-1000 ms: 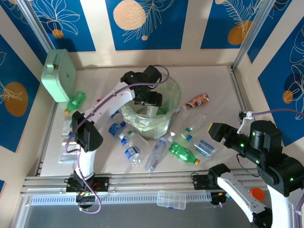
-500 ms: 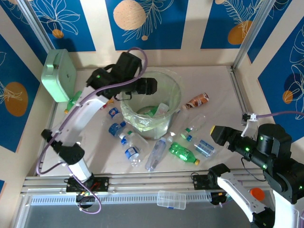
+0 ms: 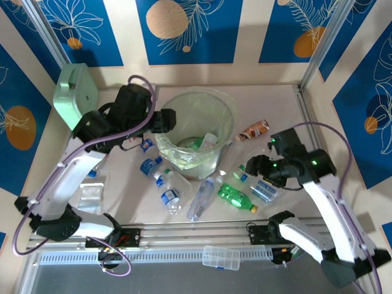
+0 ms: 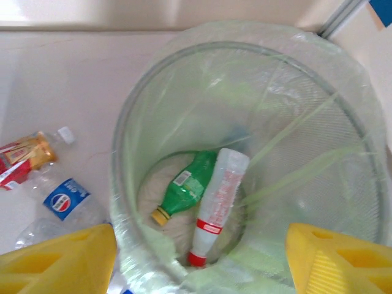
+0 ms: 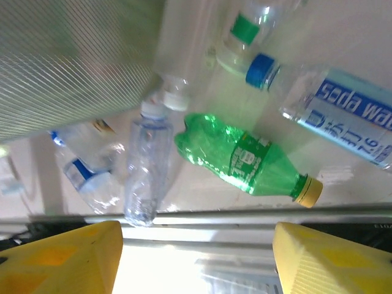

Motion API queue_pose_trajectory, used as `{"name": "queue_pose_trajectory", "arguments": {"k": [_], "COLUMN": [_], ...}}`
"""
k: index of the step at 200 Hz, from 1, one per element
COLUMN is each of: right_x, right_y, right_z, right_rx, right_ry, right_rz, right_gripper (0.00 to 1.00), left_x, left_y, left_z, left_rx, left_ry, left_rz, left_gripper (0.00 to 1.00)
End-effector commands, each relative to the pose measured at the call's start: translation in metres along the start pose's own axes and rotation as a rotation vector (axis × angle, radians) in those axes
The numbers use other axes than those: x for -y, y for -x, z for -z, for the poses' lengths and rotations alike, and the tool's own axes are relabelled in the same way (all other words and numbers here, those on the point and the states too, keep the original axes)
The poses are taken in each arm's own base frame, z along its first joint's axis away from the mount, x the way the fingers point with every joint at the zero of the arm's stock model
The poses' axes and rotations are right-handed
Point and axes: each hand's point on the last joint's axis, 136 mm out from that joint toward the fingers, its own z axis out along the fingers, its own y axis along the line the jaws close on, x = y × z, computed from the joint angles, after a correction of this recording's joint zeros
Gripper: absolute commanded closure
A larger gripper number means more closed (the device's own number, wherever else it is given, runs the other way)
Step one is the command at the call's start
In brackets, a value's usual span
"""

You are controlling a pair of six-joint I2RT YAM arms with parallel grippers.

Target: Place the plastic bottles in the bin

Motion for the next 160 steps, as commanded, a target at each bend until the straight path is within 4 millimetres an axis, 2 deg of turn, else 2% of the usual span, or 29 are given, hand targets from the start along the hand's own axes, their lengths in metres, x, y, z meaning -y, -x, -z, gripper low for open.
{"name": "queue_pose_trajectory", "arguments": {"k": [1, 25, 49, 85, 102, 160], "right_x": [-0.009, 0.003, 0.007, 0.015, 0.019, 0.018], "right_y": [-0.010, -0.013, -0.013, -0.017, -0.017, -0.035], "right_z": [-0.014, -0.035, -0.052, -0.087, -0.098, -0.119], "right_rx": [-0.066, -0.094, -0.104, -0.183, -0.207, -0.282], "right_ry": [-0.025, -0.130, -0.142, -0.215, -0.264, -0.324], "right_rz": [0.127, 0.175, 0.164, 0.198, 0.223, 0.277], "right_gripper": [0.32, 0.27, 0.11, 0.08, 0.00, 0.00], "left_x": [-0.022, -0.041, -0.051, -0.064, -0.065, -0.068], "left_y": [-0.001, -0.005, -0.003, -0.007, -0.007, -0.008], "left_z": [0.018, 0.033, 0.048, 0.059, 0.061, 0.068], "left_rx": [0.083, 0.120, 0.156, 0.200, 0.204, 0.220], "left_ry": [0.052, 0.098, 0.126, 0.160, 0.155, 0.157], "left_rz": [0.009, -0.011, -0.046, -0.080, -0.087, -0.088], "left_gripper": [0.27, 0.26, 0.25, 0.26, 0.26, 0.27]}}
